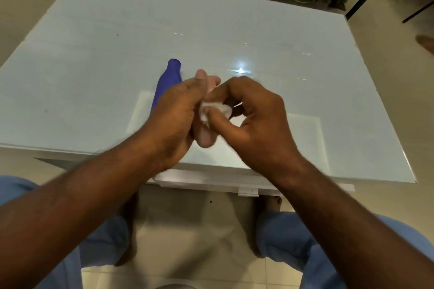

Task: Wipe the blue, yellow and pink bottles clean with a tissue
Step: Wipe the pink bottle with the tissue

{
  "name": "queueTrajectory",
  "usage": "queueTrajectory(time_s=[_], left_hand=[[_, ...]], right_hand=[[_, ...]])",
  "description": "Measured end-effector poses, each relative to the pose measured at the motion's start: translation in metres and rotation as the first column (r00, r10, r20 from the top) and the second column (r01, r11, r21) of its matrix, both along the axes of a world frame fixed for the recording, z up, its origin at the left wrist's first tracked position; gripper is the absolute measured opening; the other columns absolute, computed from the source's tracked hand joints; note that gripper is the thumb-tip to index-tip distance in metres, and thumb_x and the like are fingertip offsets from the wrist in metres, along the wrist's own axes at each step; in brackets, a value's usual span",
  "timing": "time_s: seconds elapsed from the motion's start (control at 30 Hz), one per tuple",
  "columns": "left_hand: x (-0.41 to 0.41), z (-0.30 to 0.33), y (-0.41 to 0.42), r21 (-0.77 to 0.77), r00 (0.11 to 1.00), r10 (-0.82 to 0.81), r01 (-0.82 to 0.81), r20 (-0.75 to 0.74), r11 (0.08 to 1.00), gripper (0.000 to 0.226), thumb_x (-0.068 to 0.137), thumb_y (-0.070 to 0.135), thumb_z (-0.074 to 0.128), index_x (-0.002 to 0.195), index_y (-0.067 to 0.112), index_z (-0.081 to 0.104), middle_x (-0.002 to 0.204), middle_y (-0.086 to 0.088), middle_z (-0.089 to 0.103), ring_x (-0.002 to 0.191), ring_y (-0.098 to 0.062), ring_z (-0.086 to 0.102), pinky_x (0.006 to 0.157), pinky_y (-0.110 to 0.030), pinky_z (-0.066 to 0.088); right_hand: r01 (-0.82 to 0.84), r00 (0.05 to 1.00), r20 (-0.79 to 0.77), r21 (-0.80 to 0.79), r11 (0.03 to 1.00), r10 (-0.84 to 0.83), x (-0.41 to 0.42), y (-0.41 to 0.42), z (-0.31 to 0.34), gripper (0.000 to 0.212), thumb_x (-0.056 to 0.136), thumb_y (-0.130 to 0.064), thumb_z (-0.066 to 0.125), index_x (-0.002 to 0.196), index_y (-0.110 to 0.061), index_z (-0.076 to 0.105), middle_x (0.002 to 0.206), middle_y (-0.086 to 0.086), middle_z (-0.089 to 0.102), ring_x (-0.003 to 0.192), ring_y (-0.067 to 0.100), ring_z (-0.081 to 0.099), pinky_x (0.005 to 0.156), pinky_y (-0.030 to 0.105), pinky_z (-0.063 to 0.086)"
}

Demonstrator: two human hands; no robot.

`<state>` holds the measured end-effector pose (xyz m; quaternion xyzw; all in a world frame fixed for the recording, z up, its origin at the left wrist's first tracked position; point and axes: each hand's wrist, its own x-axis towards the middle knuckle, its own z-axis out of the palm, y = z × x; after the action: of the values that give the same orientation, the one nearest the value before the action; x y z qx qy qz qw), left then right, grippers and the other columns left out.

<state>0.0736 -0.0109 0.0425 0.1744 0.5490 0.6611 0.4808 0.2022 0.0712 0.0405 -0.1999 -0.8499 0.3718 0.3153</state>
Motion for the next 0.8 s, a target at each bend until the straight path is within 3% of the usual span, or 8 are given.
queueTrajectory(time_s=[0.07,0.2,0.3,0.37,0.47,0.6,0.7,0.8], left_hand=[[0.006,0.000,-0.001,-0.007,1.000,-0.020,0.020,-0.001,1.000,0.041,0.109,0.032,0.042,0.094,0.038,0.080,0.110,-0.003,0.078,0.108,-0.022,0.074,0.088,-0.034,0.061],[-0.004,0.005,0.003,0.022,0.993,0.073,-0.075,0.093,0.997,0.040,0.110,0.034,0.039,0.137,0.012,0.057,0.126,-0.011,0.073,0.112,-0.024,0.073,0.093,-0.041,0.060],[-0.009,0.006,0.003,0.034,0.986,0.117,-0.121,0.116,0.992,0.046,0.110,0.038,0.036,0.141,0.007,0.051,0.126,-0.012,0.073,0.113,-0.025,0.073,0.096,-0.044,0.059],[-0.003,0.001,0.001,0.023,0.997,0.055,-0.056,0.055,0.998,0.037,0.109,0.035,0.042,0.131,0.014,0.063,0.118,-0.010,0.076,0.107,-0.024,0.075,0.092,-0.044,0.061],[0.008,-0.001,-0.001,-0.009,0.999,-0.011,0.011,0.035,1.000,0.042,0.109,0.030,0.046,0.087,0.037,0.081,0.098,-0.004,0.079,0.100,-0.020,0.075,0.095,-0.043,0.060],[-0.003,0.009,0.003,0.005,0.991,0.055,-0.056,0.120,0.998,0.036,0.108,0.033,0.044,0.134,0.013,0.059,0.126,-0.013,0.072,0.112,-0.028,0.073,0.092,-0.042,0.061],[-0.012,0.008,0.005,0.042,0.976,0.121,-0.130,0.179,0.991,0.045,0.109,0.036,0.039,0.140,0.007,0.051,0.126,-0.015,0.072,0.114,-0.028,0.072,0.097,-0.048,0.058],[-0.007,0.004,0.002,0.017,0.989,0.079,-0.082,0.124,0.997,0.044,0.108,0.038,0.044,0.142,0.011,0.052,0.127,-0.015,0.072,0.110,-0.029,0.073,0.088,-0.045,0.061]], right_hand=[[0.124,0.992,-0.013,-0.055,0.991,-0.125,0.001,0.007,0.001,0.009,0.092,-0.010,0.078,0.100,-0.012,0.074,0.095,-0.005,0.073,0.088,0.013,0.070,0.074,0.032,0.060],[0.139,0.983,0.122,-0.028,0.990,-0.135,0.003,0.010,-0.004,0.008,0.089,-0.015,0.078,0.093,-0.017,0.071,0.091,-0.007,0.070,0.082,0.010,0.067,0.072,0.033,0.059],[-0.022,0.995,0.097,0.005,1.000,0.022,0.000,-0.003,-0.005,0.010,0.086,-0.011,0.082,0.091,-0.013,0.073,0.087,-0.004,0.070,0.079,0.012,0.065,0.069,0.031,0.057],[-0.080,0.996,0.033,0.037,0.996,0.079,-0.001,-0.006,-0.004,0.009,0.087,-0.003,0.081,0.090,-0.007,0.073,0.085,0.000,0.069,0.078,0.013,0.063,0.069,0.028,0.054],[0.010,1.000,-0.003,0.032,0.999,-0.010,-0.002,-0.002,-0.002,0.009,0.090,-0.006,0.080,0.092,-0.010,0.073,0.087,-0.001,0.069,0.082,0.013,0.064,0.073,0.033,0.056],[0.134,0.989,0.066,-0.066,0.989,-0.130,-0.001,0.005,-0.005,0.008,0.092,-0.017,0.079,0.099,-0.018,0.075,0.095,-0.011,0.073,0.092,0.010,0.069,0.079,0.033,0.059],[0.071,0.990,0.124,-0.053,0.996,-0.064,0.001,0.001,-0.006,0.008,0.091,-0.019,0.080,0.098,-0.019,0.076,0.096,-0.010,0.073,0.090,0.007,0.068,0.077,0.030,0.059],[-0.015,0.996,0.087,0.022,1.000,0.013,0.000,-0.006,-0.006,0.008,0.090,-0.013,0.080,0.096,-0.014,0.075,0.095,-0.005,0.073,0.089,0.010,0.066,0.078,0.029,0.056]])
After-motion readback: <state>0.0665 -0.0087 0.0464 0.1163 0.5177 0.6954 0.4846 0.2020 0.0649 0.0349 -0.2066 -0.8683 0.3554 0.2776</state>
